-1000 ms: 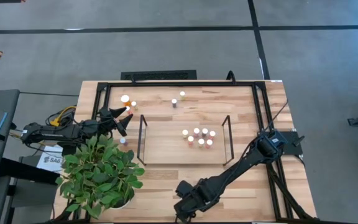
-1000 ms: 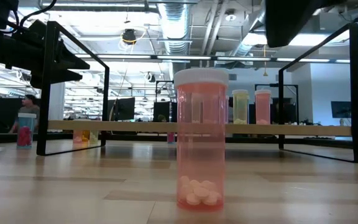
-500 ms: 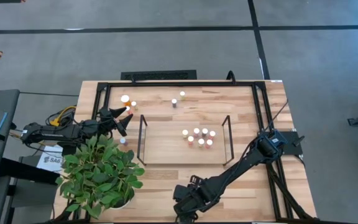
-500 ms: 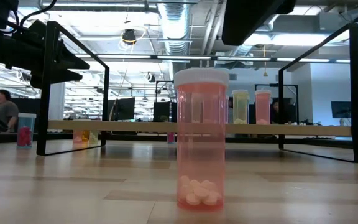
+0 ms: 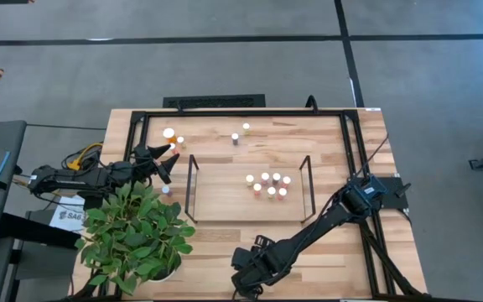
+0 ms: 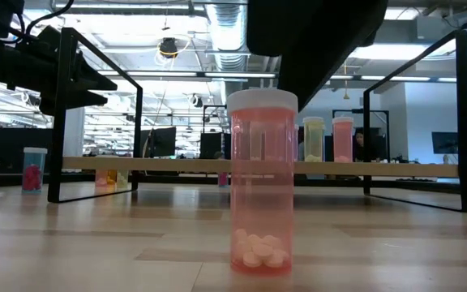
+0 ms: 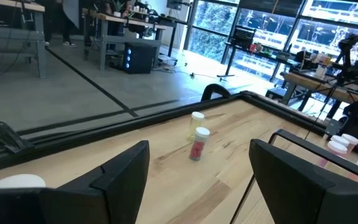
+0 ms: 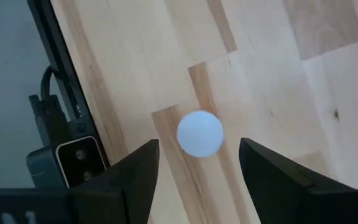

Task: Pick and place medicine bottles onto shelf by color
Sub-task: Put the red pill bottle on the shelf

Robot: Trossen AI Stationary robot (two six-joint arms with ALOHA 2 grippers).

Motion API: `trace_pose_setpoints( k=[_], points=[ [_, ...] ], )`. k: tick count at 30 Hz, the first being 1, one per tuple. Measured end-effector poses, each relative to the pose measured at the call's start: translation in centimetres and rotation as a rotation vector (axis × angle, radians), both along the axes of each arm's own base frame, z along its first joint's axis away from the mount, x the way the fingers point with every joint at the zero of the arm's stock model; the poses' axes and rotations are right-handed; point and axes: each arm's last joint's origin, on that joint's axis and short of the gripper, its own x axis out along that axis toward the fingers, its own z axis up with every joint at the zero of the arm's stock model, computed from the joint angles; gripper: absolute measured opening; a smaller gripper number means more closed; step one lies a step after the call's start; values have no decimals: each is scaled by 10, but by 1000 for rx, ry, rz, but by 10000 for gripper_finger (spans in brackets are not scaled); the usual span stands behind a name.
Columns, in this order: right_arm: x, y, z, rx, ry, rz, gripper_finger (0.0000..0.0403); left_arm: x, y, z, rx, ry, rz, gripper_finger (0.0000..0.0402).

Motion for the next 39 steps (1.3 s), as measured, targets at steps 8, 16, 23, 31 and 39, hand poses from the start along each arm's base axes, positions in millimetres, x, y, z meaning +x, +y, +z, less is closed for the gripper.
trace_pose_setpoints(
  k=[8, 16, 23, 31, 39],
  points=[
    [1, -2, 0, -21, -17, -8, 245, 0, 0, 0, 0, 0, 0, 265],
    [3, -3, -10, -14, -28, -12, 245, 0, 0, 0, 0, 0, 0, 265],
    [5, -5, -10, -28, -39, -30, 245, 0, 0, 0, 0, 0, 0, 265],
    [5, -5, -10, -21, -40, -52, 245, 0, 0, 0, 0, 1, 0, 265],
    [4, -4, -10, -19, -41, -71, 245, 0, 0, 0, 0, 0, 0, 265]
  ],
)
